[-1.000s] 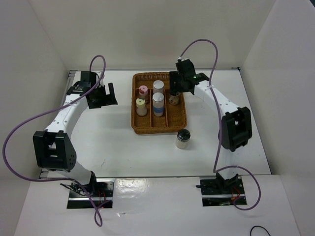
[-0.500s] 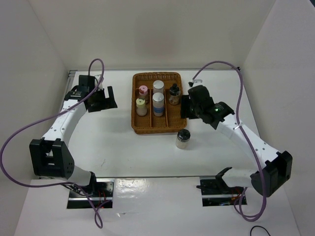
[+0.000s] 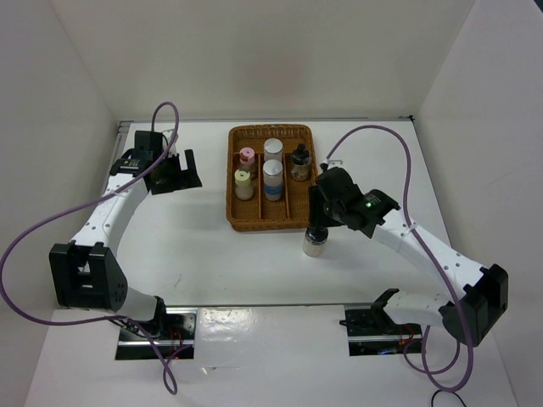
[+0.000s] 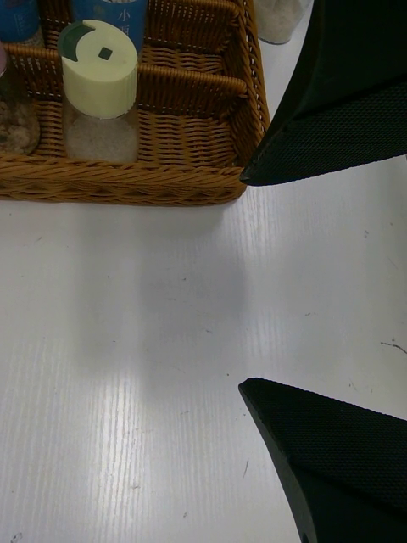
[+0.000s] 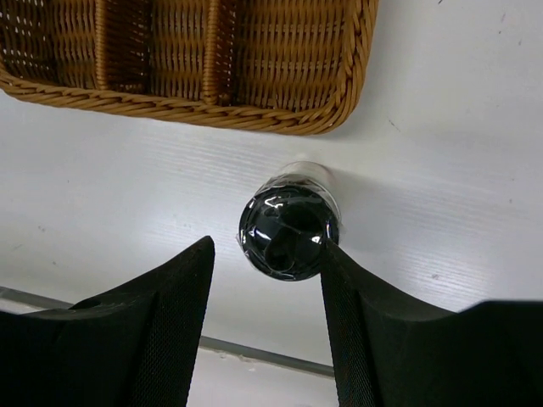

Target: Organize the condiment bottles

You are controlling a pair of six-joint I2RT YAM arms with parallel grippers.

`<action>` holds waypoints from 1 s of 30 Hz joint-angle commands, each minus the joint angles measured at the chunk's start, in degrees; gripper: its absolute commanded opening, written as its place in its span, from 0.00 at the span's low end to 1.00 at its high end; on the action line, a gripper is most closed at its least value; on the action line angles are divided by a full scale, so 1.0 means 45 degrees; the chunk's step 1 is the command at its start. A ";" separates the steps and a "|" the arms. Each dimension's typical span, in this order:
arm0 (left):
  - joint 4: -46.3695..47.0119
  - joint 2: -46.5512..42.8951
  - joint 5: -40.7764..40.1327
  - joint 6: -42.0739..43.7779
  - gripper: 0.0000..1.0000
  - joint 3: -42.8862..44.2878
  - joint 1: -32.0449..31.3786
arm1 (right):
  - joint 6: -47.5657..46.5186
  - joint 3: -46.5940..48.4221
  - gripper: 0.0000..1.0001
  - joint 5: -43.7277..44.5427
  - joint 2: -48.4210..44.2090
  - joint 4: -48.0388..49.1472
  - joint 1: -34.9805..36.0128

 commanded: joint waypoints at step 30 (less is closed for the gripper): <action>0.0195 -0.0145 0.0211 0.0279 1.00 -0.0110 0.0054 | 0.1100 -0.0154 0.31 0.0564 0.1582 -0.0622 0.0863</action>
